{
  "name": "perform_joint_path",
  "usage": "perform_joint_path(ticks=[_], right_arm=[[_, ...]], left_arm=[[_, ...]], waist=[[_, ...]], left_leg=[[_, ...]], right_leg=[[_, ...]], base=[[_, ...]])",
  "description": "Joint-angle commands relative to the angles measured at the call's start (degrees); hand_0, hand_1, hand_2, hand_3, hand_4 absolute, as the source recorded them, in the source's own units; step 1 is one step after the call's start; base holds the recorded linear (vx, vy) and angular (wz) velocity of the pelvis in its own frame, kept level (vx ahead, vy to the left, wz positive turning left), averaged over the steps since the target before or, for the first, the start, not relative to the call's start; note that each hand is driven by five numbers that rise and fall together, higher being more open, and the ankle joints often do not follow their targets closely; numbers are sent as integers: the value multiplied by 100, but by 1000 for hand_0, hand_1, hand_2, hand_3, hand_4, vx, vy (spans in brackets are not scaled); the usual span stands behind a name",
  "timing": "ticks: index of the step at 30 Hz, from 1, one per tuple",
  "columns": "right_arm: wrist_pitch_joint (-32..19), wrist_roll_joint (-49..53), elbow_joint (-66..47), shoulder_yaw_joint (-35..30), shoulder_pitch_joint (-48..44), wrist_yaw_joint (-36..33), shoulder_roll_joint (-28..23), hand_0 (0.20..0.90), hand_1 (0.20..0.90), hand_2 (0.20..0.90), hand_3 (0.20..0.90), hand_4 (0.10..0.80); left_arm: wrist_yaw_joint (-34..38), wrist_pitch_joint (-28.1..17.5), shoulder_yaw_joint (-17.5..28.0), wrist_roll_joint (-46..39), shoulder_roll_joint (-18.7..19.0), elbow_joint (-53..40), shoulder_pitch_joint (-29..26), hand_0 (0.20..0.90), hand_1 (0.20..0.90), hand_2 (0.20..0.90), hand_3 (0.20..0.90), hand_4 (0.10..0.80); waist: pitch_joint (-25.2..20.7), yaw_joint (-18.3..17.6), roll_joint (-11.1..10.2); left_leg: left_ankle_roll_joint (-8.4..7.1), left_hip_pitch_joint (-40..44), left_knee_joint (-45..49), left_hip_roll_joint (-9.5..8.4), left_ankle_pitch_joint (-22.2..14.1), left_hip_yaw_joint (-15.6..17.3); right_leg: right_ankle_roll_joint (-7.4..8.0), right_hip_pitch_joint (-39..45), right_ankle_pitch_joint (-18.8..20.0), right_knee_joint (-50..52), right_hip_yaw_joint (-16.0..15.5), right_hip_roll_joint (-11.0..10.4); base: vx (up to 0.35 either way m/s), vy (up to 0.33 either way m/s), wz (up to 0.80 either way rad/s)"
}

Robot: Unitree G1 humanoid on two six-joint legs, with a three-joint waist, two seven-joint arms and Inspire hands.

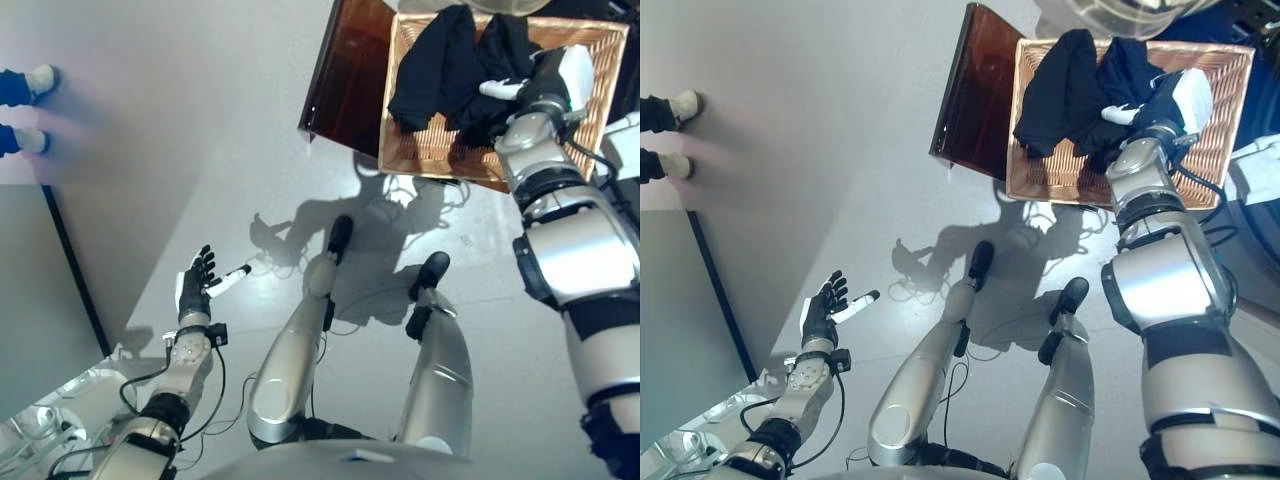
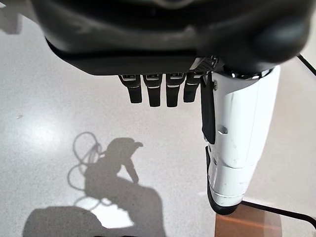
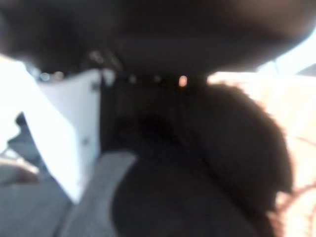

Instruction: Pick up the clothes and place them into the washing machine

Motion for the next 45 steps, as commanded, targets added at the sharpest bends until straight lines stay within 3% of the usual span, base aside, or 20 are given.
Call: perform_joint_path(ticks=[1, 22, 45], right_arm=[[-623, 136, -724, 166, -216, -417, -213, 200, 200, 200, 200, 300], [-1484, 1573, -2407, -993, 1541, -243, 396, 200, 200, 200, 200, 300], [-2320, 3683, -3045, -2170, 2399, 150, 378, 200, 200, 200, 200, 300]], left_arm=[[182, -122, -156, 66, 217, 260, 97, 900, 900, 900, 900, 800], [120, 71, 99, 236, 25, 1086, 161, 900, 900, 900, 900, 800], [-26, 139, 142, 167, -227, 1391, 189, 900, 900, 900, 900, 800]], waist=[[-157, -85, 211], [-546, -472, -116], [-735, -725, -62]], left_leg=[[-222, 126, -54, -186, -433, 269], [-162, 833, -54, -82, -645, 446], [-149, 1087, -54, -29, -757, 670]], right_leg=[[135, 582, 336, -1219, 335, 53], [129, 1385, 396, -1550, 427, 191], [125, 1511, 366, -1574, 626, 245]], base=[[17, -15, -5], [31, -11, -7], [6, -4, -6]])
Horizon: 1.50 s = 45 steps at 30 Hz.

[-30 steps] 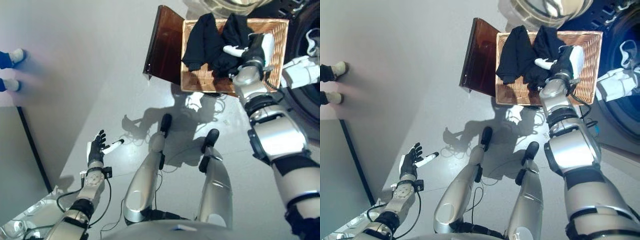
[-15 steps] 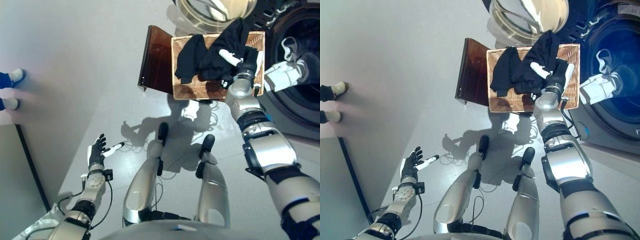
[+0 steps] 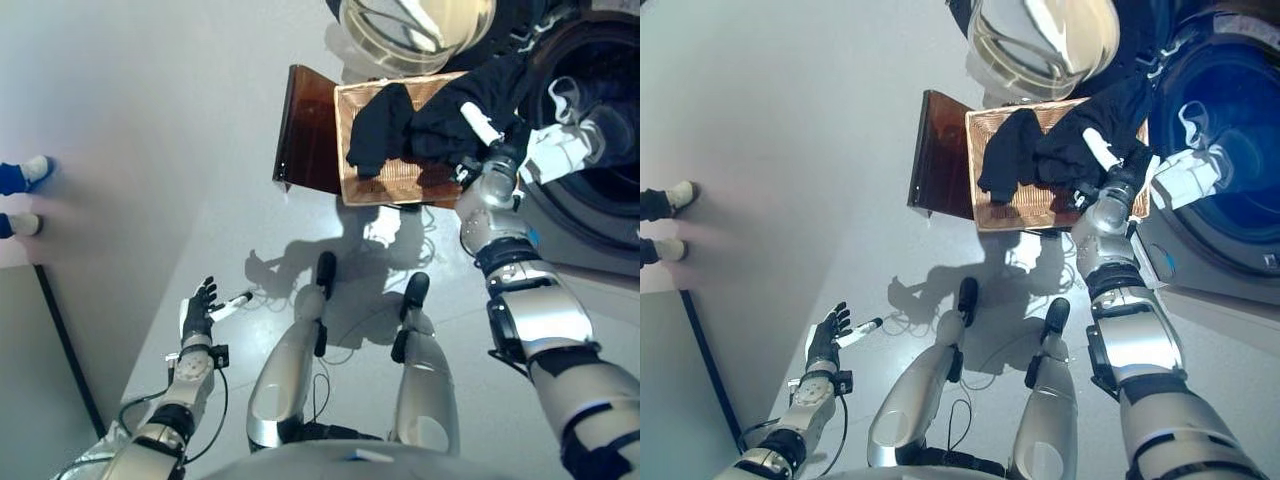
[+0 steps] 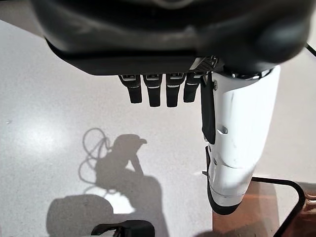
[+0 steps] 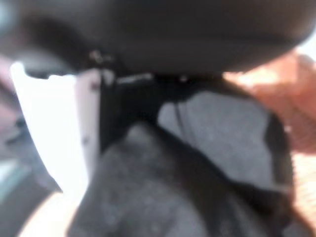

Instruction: Pick up the clothes and place them into the washing machine

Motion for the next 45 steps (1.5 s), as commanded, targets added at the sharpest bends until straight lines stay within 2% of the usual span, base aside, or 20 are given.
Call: perform_joint_path(ticks=[1, 9, 18, 22, 28, 33, 45], right_arm=[[-823, 254, -592, -164, 107, 107, -245, 200, 200, 200, 200, 300], [-1070, 925, -444, -784, 406, 169, -513, 200, 200, 200, 200, 300], [-1107, 1090, -317, -1025, 335, 127, -1046, 200, 200, 200, 200, 300], [-1039, 1193, -28, -1033, 86, 148, -1474, 200, 200, 200, 200, 300], [-843, 1164, 487, -901, -302, 157, -1981, 200, 200, 200, 200, 300], [-536, 1024, 1056, -544, -846, 266, -2581, 200, 200, 200, 200, 300], [-149, 930, 1657, 254, -1949, 476, -3249, 200, 200, 200, 200, 300]], left_arm=[[99, -85, 29, -19, 44, 433, 147, 900, 900, 900, 900, 800], [-16, -76, -14, -58, -60, 435, 253, 900, 900, 900, 900, 800], [-143, -82, -104, -117, -139, 459, 368, 900, 900, 900, 900, 800], [-248, -130, -191, -226, -158, 344, 406, 900, 900, 900, 900, 800], [-353, -177, -305, -335, -153, 143, 410, 900, 900, 900, 900, 800], [-454, -193, -449, -406, -135, -81, 428, 900, 900, 900, 900, 800], [-624, -258, -657, -612, -38, -749, 443, 900, 900, 900, 900, 800]], waist=[[-671, 16, -126], [-702, -80, 55], [-765, -144, 228], [-753, -181, 347], [-722, -197, 477], [-685, -202, 590], [-466, -165, 795]], left_leg=[[-431, 11, -49, -104, -380, 255], [-436, -1, -49, -119, -400, 305], [-452, -30, -49, -134, -404, 358], [-462, -43, -49, -139, -409, 396], [-475, -58, -49, -142, -408, 446], [-497, -83, -49, -135, -390, 493], [-551, -269, -49, -40, -288, 627]], right_leg=[[-34, -43, -215, -140, 405, 29], [-32, -81, -242, -120, 461, 25], [-37, -139, -244, -113, 537, 39], [-41, -160, -258, -99, 579, 50], [-40, -230, -279, -49, 610, 62], [-40, -326, -310, 23, 670, 90], [-100, -808, -431, 395, 782, 185]], base=[[-11, -5, -4], [2, 5, -3], [1, 6, -4], [-1, -7, -4], [0, 0, 0], [1, -8, -1], [-12, -32, -3]])
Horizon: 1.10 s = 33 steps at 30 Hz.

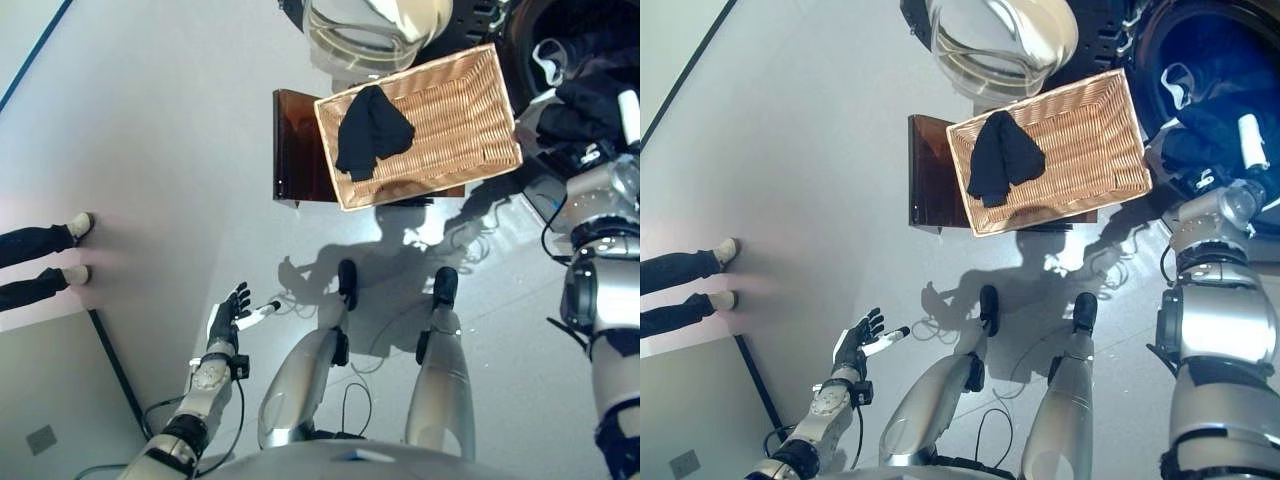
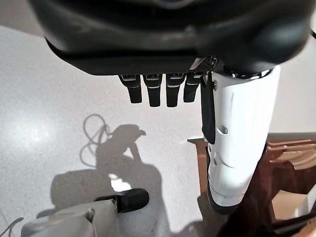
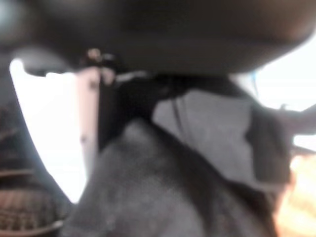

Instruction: Pick up the clothes and place them into the washing machine

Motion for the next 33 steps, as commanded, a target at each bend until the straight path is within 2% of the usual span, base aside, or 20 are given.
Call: perform_joint_path(ticks=[1, 13, 17, 25, 33], right_arm=[[-400, -339, -387, 808, -717, 112, -1439, 200, 200, 200, 200, 300], [-431, 3, -220, 1262, -1738, 118, -1858, 200, 200, 200, 200, 300], [-597, 413, -250, 1215, -1980, 84, -1925, 200, 200, 200, 200, 300], [-947, 1119, -333, 1047, -2314, 39, -1947, 200, 200, 200, 200, 300], [-1195, 1319, -572, 1008, -2464, -72, -1844, 200, 200, 200, 200, 300]], left_arm=[[14, -232, -102, -196, 230, -121, 104, 900, 900, 900, 900, 800], [-56, -208, -206, -222, 263, -146, 139, 900, 900, 900, 900, 800], [-70, -176, -252, -259, 235, -103, 145, 900, 900, 900, 900, 800], [-89, -135, -323, -262, 229, 5, 131, 900, 900, 900, 900, 800], [-65, -149, -339, -301, 248, -28, 134, 900, 900, 900, 900, 800]], waist=[[-45, -59, 219], [-116, -43, 407], [-168, -68, 448], [-295, -67, 525], [-359, -29, 605]], left_leg=[[-609, 131, -47, 105, -209, 137], [-652, 56, -47, 124, -162, 203], [-657, 120, -47, 104, -205, 190], [-662, 137, -47, 82, -188, 171], [-668, 105, -47, 58, -196, 154]], right_leg=[[-219, 47, -443, 118, 156, 271], [-266, -222, -623, 451, 223, 325], [-272, -177, -740, 522, 194, 319], [-278, -154, -728, 524, 165, 343], [-280, -211, -773, 599, 173, 337]], base=[[0, 0, 0], [-2, -5, 0], [9, -3, 1], [1, -2, 1], [4, -1, 1]])
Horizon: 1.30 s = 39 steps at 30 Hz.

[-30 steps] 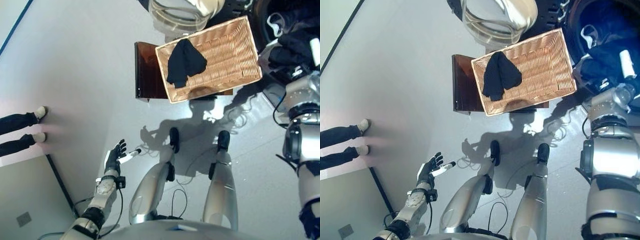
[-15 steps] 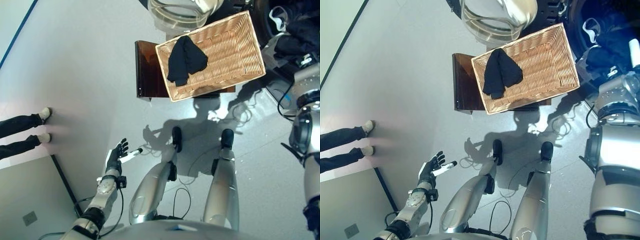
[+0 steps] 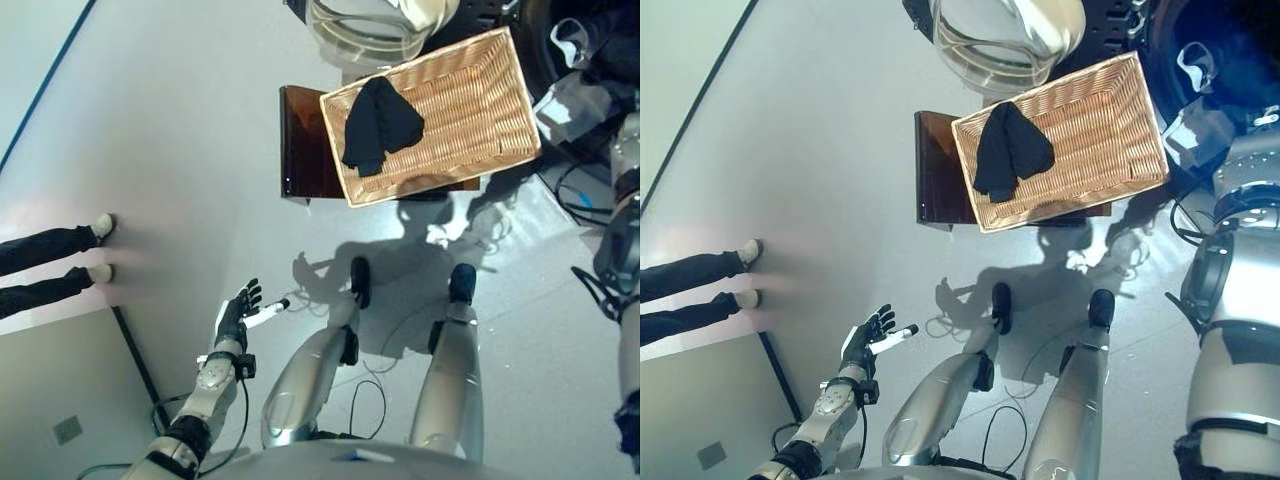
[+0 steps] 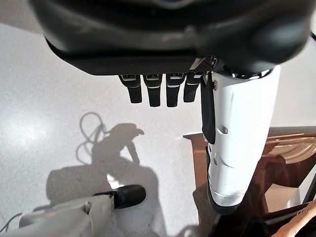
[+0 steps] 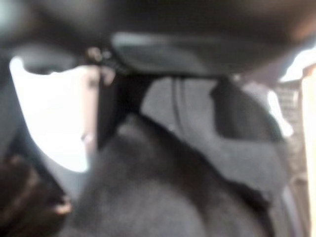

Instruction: Pick up the clothes and place them into the washing machine

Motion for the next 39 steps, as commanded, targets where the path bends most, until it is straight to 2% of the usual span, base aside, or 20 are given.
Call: perform_joint_path(ticks=[1, 12, 26, 37, 38, 39], right_arm=[[-1009, -279, -1294, 1294, -1099, 311, -1505, 200, 200, 200, 200, 300], [-1221, -262, -1504, 1414, -1406, 104, -1502, 200, 200, 200, 200, 300], [-1590, -169, -1811, 1131, -1321, -289, -1622, 200, 200, 200, 200, 300], [-1728, -163, -1877, 989, -1209, -419, -1694, 200, 200, 200, 200, 300], [-1686, -181, -1807, 1016, -1228, -445, -1713, 260, 260, 260, 260, 343], [-1685, -180, -1801, 1024, -1237, -444, -1715, 370, 370, 370, 370, 422]], left_arm=[[140, -161, -136, -197, 241, 73, 93, 900, 900, 900, 900, 800], [160, -220, -176, -279, 277, -172, 95, 900, 900, 900, 900, 800], [233, -238, -128, -283, 266, -261, 186, 900, 900, 900, 900, 800], [259, -205, -142, -218, 266, -160, 199, 900, 900, 900, 900, 800], [263, -201, -145, -210, 271, -149, 195, 900, 900, 900, 900, 800], [263, -201, -145, -210, 270, -149, 194, 900, 900, 900, 900, 800]], waist=[[-222, -156, 443], [-178, -110, 514], [-208, -182, 639], [-301, -237, 617], [-311, -238, 607], [-309, -238, 609]], left_leg=[[-651, 120, -48, 246, -214, 105], [-691, -22, -48, 257, -183, 119], [-720, -41, -48, 249, -148, 133], [-714, 76, -48, 232, -169, 104], [-713, 85, -48, 235, -173, 108], [-713, 86, -48, 235, -173, 108]], right_leg=[[-312, 351, -255, -446, -61, 510], [-321, 144, -286, -325, -45, 524], [-367, 109, -377, -221, -35, 555], [-393, 274, -431, -230, -87, 572], [-390, 291, -432, -239, -93, 566], [-390, 293, -432, -241, -93, 566]], base=[[11, -16, 4], [2, -9, 2], [3, 0, 0], [0, 0, 0], [0, 0, 0], [0, 0, 0]])
